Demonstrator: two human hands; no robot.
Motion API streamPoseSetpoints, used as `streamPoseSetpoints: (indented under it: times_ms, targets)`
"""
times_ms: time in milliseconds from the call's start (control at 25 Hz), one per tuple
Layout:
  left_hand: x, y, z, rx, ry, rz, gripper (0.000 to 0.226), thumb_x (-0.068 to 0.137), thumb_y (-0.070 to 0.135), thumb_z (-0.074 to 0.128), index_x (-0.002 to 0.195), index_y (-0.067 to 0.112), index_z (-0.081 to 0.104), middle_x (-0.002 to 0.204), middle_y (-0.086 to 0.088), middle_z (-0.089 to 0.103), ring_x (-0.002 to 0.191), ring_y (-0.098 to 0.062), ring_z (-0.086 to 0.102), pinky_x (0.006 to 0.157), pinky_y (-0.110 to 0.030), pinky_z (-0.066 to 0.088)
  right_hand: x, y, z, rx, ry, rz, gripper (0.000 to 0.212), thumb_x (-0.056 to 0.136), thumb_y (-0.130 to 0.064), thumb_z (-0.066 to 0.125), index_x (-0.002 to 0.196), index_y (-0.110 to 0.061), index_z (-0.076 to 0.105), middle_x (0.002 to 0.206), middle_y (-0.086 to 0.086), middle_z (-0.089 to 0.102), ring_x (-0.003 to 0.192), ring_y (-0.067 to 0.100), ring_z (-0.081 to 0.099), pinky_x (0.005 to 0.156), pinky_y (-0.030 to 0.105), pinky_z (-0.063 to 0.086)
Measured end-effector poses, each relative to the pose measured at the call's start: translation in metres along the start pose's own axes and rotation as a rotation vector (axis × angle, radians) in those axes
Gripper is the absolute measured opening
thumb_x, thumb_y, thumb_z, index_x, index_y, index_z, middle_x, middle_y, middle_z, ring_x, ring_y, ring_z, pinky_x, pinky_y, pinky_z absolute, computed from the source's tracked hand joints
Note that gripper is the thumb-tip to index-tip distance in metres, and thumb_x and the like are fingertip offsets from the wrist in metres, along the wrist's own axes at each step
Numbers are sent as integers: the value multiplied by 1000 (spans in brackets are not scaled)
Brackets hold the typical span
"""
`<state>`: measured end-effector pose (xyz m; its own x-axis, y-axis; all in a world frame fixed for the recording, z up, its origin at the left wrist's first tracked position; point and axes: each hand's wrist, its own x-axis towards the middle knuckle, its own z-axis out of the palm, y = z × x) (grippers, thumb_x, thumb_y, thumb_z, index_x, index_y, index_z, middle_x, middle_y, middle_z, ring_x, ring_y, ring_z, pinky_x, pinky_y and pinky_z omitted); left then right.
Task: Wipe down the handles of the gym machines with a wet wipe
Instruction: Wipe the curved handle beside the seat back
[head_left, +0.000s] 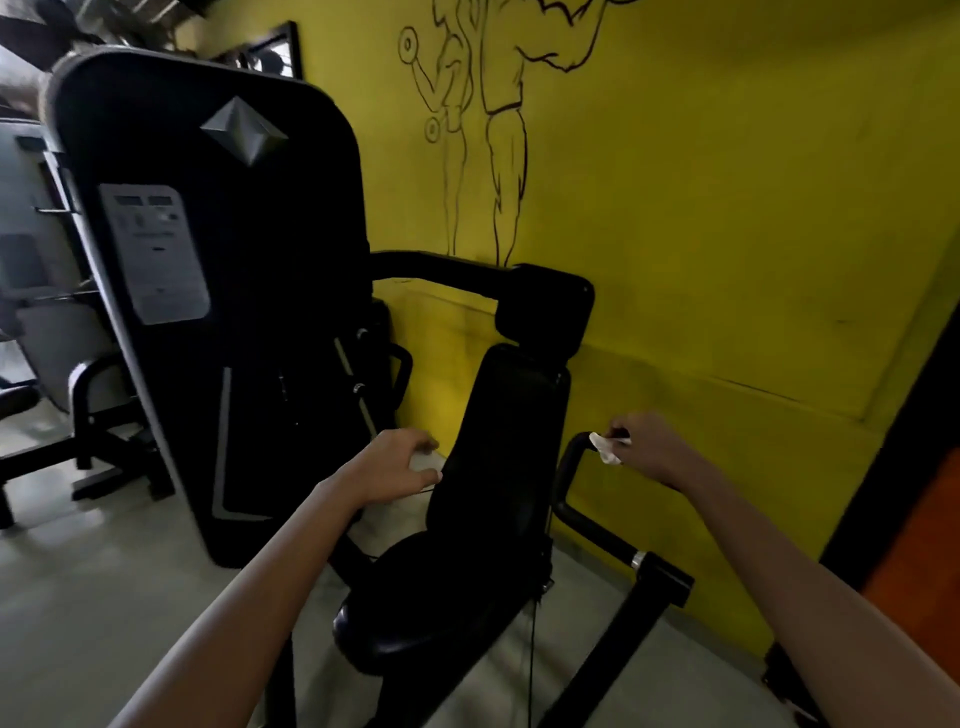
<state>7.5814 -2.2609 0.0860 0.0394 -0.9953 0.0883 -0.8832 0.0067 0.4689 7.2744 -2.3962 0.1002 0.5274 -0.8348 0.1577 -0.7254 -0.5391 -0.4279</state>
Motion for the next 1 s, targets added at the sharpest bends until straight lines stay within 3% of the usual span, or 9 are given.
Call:
streamPoseSetpoints:
  times_ms: [120, 280, 400, 520, 680, 920, 1000]
  targets:
    - [31, 11, 20, -36, -14, 23, 50, 88, 25, 64, 133, 7, 50, 134, -7, 54, 127, -18, 48, 106, -29, 37, 2, 30, -4, -52, -5, 37, 29, 95, -27, 54, 74, -8, 63, 66, 3, 57, 55, 14, 47, 51, 26, 32]
    - [64, 21, 50, -44, -63, 59, 51, 87, 28, 65, 133, 9, 51, 134, -6, 54, 124, -17, 50, 103, -27, 38, 3, 70, -3, -82, -24, 109, 29, 94, -29, 54, 78, -9, 68, 79, 10, 67, 66, 24, 59, 57, 33, 42]
    - [87, 25, 70, -18, -76, 122, 51, 87, 28, 66, 132, 8, 51, 132, -6, 55, 123, -17, 51, 100, -26, 38, -2, 88, -1, -104, -18, 153, 28, 94, -23, 54, 79, -6, 69, 70, 5, 61, 53, 13, 48, 48, 25, 32]
    - [113, 27, 85, -29, -94, 172, 53, 87, 29, 66, 133, 8, 50, 132, -7, 55, 122, -18, 51, 100, -26, 38, -5, 101, 5, -175, -21, 233, 19, 92, -12, 52, 90, -2, 68, 83, 13, 64, 61, 17, 48, 51, 27, 30]
    - [147, 28, 103, -36, -123, 272, 54, 86, 31, 66, 134, 10, 49, 132, -5, 54, 123, -17, 50, 99, -22, 36, -11, 110, 9, -184, -7, 336, 19, 93, -12, 52, 96, -3, 68, 90, 14, 67, 67, 21, 50, 48, 21, 31]
    - [189, 3, 115, -59, -231, 402, 59, 86, 34, 65, 136, 8, 47, 135, -7, 52, 126, -19, 48, 106, -35, 40, -14, 97, 29, -189, 80, 493, 17, 90, -10, 53, 97, -6, 68, 89, 13, 68, 72, 25, 61, 59, 31, 46]
    - [196, -7, 121, -63, -256, 420, 60, 86, 34, 65, 136, 8, 47, 136, -7, 51, 126, -19, 47, 106, -37, 40, -15, 90, 40, -203, 108, 526, 18, 88, -7, 54, 98, -7, 68, 89, 13, 68, 69, 22, 60, 56, 28, 44]
